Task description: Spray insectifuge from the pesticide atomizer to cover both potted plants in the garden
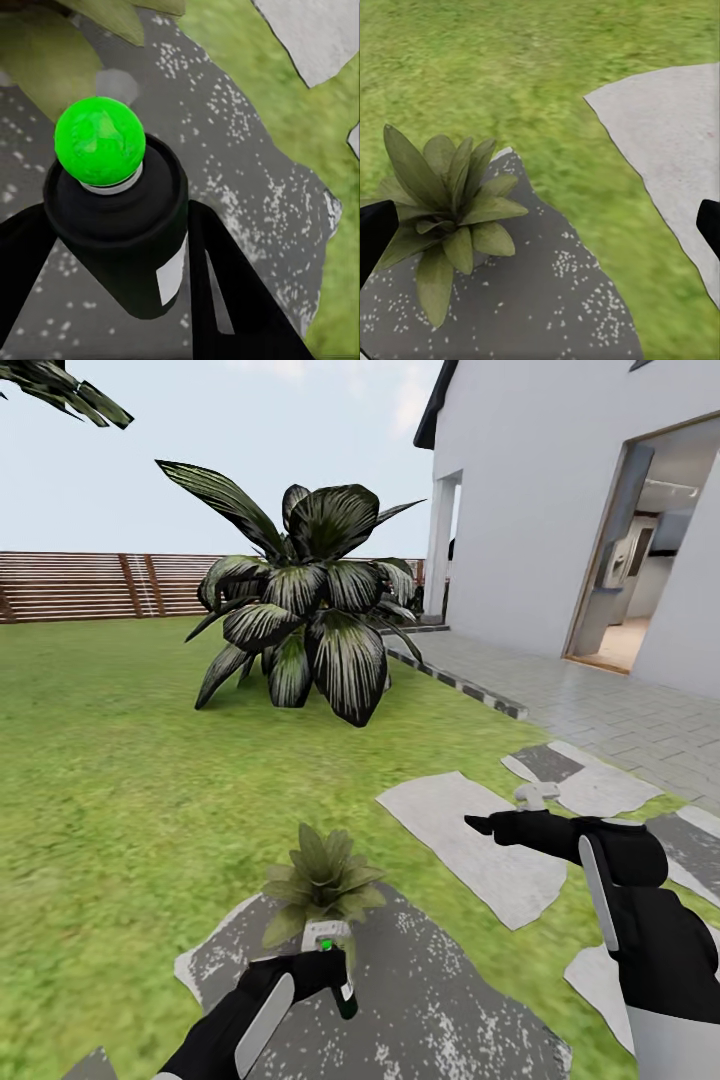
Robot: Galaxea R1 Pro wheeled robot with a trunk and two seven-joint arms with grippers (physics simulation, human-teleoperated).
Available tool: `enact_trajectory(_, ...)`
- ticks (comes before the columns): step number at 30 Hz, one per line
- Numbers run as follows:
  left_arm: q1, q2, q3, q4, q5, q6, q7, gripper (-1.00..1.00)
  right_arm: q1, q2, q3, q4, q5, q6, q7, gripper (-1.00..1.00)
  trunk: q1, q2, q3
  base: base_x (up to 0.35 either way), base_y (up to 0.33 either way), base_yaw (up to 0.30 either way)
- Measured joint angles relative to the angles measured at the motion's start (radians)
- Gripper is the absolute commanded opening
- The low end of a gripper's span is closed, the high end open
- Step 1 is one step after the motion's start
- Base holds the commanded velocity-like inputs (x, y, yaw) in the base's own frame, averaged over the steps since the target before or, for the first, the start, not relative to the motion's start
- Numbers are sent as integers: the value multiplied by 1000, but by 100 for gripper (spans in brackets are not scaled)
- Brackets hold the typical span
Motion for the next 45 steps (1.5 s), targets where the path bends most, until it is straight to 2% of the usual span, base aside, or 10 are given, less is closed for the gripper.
enact_trajectory(1,-21,29,3,53,-9,-38,-5,-100,0,0,1,0,0,0,0,100,0,0,0,0,0,0)
enact_trajectory(2,-21,30,3,53,-2,-41,-7,-100,0,0,1,0,1,0,0,100,0,0,0,0,0,0)
enact_trajectory(9,-21,16,-3,47,2,-89,-15,-100,1,1,4,0,0,0,0,100,0,0,0,0,0,0)
enact_trajectory(16,-21,12,-6,45,3,-97,-18,-100,3,2,6,0,1,0,0,100,0,0,0,0,0,0)
enact_trajectory(23,-21,14,3,49,3,-94,-12,-100,3,1,6,0,1,0,-1,100,0,0,0,0,0,0)
enact_trajectory(26,-21,17,25,53,0,-89,-5,-100,3,1,6,0,1,0,-1,100,0,0,0,0,0,0)
enact_trajectory(29,-20,27,46,54,-4,-82,-6,-100,3,1,6,0,1,0,-1,100,0,0,0,0,0,0)
enact_trajectory(34,-18,38,53,55,-10,-73,-4,-100,3,1,6,0,1,0,0,100,0,0,0,0,0,0)
enact_trajectory(41,-18,87,55,55,-11,-70,-7,-100,3,1,5,0,1,0,0,100,0,0,0,0,0,0)
enact_trajectory(45,-20,100,58,56,-9,-70,-7,-100,3,1,5,0,1,0,1,100,0,0,0,0,0,0)
